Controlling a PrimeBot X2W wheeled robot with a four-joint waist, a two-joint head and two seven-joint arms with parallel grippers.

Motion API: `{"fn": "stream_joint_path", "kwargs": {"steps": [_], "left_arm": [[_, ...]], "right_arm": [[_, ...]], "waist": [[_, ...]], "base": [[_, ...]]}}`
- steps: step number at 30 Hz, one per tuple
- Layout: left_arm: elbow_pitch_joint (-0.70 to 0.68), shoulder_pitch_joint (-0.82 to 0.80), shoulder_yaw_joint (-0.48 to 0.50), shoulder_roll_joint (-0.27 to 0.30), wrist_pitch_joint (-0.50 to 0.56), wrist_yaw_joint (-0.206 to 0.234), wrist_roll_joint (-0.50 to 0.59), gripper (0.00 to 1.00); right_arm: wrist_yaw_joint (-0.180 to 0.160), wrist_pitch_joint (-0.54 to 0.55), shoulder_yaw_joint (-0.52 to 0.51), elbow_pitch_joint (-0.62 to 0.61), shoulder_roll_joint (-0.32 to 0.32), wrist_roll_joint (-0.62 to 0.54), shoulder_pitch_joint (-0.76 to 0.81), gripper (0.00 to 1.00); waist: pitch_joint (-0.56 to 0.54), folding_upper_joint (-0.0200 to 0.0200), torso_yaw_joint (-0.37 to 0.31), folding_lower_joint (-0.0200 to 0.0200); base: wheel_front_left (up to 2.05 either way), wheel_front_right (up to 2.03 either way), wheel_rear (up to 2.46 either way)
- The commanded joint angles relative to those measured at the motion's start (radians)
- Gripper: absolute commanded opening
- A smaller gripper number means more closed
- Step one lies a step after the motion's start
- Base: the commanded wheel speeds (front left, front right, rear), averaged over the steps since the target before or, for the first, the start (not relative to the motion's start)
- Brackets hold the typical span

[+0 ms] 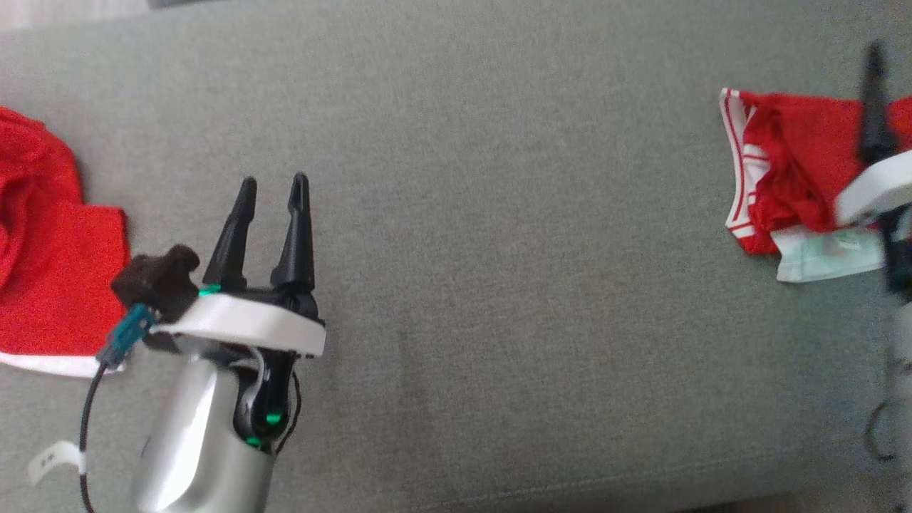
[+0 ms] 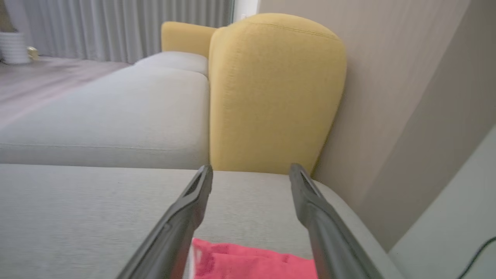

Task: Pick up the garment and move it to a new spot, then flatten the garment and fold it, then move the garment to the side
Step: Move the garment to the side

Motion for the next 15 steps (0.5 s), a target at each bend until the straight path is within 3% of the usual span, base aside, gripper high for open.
{"fn": "stream_joint_path", "kwargs": {"steps": [1, 8, 15], "left_arm": [[-0.032, 0.004, 0.031, 0.008, -0.008, 0.004, -0.005, 1.00], [-0.035, 0.057, 0.040, 0.008, -0.008, 0.013, -0.011, 1.00], [-0.020, 0.136, 0.033, 0.008, -0.008, 0.023, -0.019, 1.00]], "right_arm": [[-0.001, -0.016, 0.029, -0.045, 0.007, 0.013, 0.022, 1.00], [-0.001, -0.069, 0.115, -0.132, 0.117, 0.077, 0.137, 1.00], [-0.001, -0.107, 0.151, -0.192, 0.186, 0.114, 0.276, 1.00]], "waist": [[-0.045, 0.0000, 0.008, 0.0000], [-0.133, 0.0000, 0.025, 0.0000], [-0.204, 0.0000, 0.038, 0.0000]], "base": [[0.00, 0.00, 0.00], [0.00, 0.00, 0.00], [0.00, 0.00, 0.00]]}}
